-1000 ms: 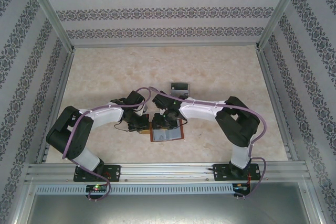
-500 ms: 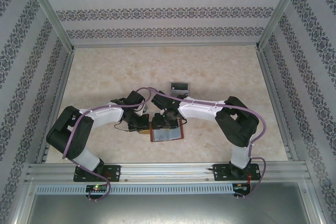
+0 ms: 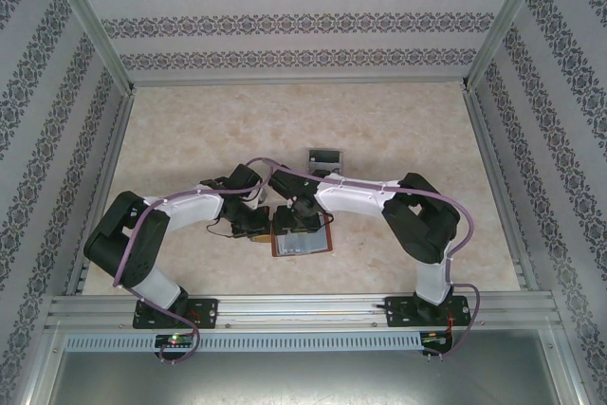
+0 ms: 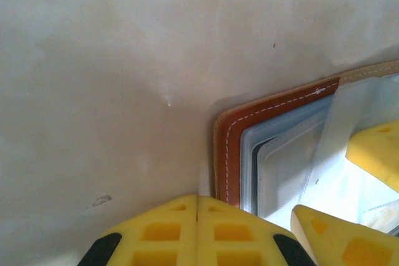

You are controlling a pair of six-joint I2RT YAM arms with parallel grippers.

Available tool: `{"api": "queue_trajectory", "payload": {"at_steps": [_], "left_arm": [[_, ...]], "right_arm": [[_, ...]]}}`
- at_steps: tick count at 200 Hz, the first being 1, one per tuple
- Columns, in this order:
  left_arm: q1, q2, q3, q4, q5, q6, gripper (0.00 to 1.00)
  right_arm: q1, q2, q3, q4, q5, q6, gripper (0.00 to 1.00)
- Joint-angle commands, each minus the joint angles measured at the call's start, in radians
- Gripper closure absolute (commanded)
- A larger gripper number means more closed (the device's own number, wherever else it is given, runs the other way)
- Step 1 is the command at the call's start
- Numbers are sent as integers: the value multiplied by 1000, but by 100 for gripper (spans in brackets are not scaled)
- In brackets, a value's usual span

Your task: Take the credit cards out of the card holder

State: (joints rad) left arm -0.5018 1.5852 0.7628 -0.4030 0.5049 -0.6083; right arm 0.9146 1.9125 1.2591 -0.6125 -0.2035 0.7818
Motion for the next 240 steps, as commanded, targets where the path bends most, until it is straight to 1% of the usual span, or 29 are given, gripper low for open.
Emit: {"api": "queue_trajectory", "payload": {"at_steps": [1,33,72,100,141,154,171,240], "left_arm": [[8,28,-7,1,10,25,96],[9,28,-4,-2,10,27,97],[9,31,0,-7,9,29,96],[9,34,2,-7,7,28,97],[9,36,8,-14,6,31,96],[9,34,6,-17,6,32,97],[9,33,7,-17,3,33,96],[8,38,10,-19,4,33,97]], "right_arm": [[10,49,12,-82,74,-17,44],[15,50,15,-89,96,-9,54],[15,14,12,-91,115,-6,71],[13,-38,4,-96,130,-4,76],[5,-86,-13,-135,162,-9,78],[1,-99,-22,-145,173,-10,77],[-6,-113,-31,-156,183,-13,74],[-25,-152,-50,-192,216,-19,75]]}}
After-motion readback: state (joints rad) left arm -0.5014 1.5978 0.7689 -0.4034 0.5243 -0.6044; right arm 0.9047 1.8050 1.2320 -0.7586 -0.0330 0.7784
